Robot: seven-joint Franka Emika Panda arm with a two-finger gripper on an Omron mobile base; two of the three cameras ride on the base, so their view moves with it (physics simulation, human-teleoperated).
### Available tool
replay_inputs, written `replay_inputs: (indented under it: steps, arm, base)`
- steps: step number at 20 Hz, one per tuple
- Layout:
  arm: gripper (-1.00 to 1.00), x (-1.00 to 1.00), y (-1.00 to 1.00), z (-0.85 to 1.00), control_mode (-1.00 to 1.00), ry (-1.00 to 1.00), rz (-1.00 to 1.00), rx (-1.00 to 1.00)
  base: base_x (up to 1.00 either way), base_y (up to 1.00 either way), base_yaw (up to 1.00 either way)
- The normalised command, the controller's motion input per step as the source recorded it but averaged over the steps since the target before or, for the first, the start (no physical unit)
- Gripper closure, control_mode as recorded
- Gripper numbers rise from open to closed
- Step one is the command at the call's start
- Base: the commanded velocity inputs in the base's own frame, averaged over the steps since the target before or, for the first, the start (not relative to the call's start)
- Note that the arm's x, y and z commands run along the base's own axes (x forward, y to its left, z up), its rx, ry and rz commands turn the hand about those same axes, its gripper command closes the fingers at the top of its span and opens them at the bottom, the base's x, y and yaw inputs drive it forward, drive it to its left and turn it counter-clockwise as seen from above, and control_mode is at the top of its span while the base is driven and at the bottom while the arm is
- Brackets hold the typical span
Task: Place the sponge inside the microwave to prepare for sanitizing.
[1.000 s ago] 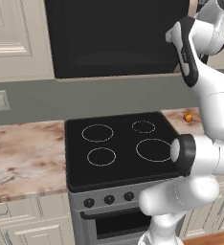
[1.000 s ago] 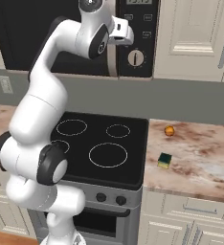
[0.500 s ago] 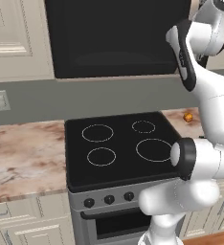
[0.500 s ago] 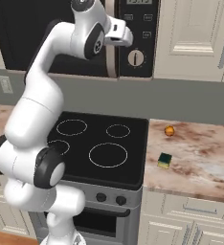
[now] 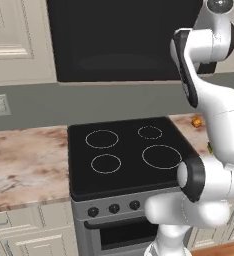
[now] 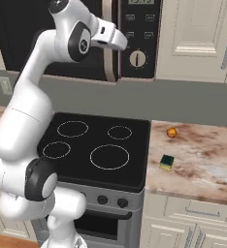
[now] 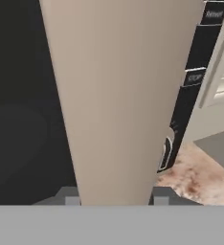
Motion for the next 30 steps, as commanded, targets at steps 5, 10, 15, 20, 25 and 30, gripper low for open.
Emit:
replay_inputs:
  steps: [5, 10, 15, 20, 25, 30]
  arm:
    - [1.0, -0.27, 0.19, 0.08, -1.0, 0.0, -0.26, 0.0]
    - [1.0, -0.31, 0.21, 0.1, -1.0, 0.0, -0.23, 0.0]
    - [1.0, -0.24, 0.24, 0.01, -1.0, 0.0, -0.22, 0.0]
    - [1.0, -0.16, 0.29, 0.01, -1.0, 0.0, -0.2, 0.0]
    - [1.0, -0.22, 0.37, 0.07, -1.0, 0.0, -0.18, 0.0]
    - [1.0, -0.3, 0.44, 0.08, -1.0, 0.0, -0.06, 0.0]
  base:
    - [0.0, 0.0, 0.0]
    - [0.0, 0.0, 0.0]
    - [0.0, 0.0, 0.0]
    - [0.0, 0.0, 0.0]
    - [0.0, 0.0, 0.0]
    - [0.0, 0.0, 0.0]
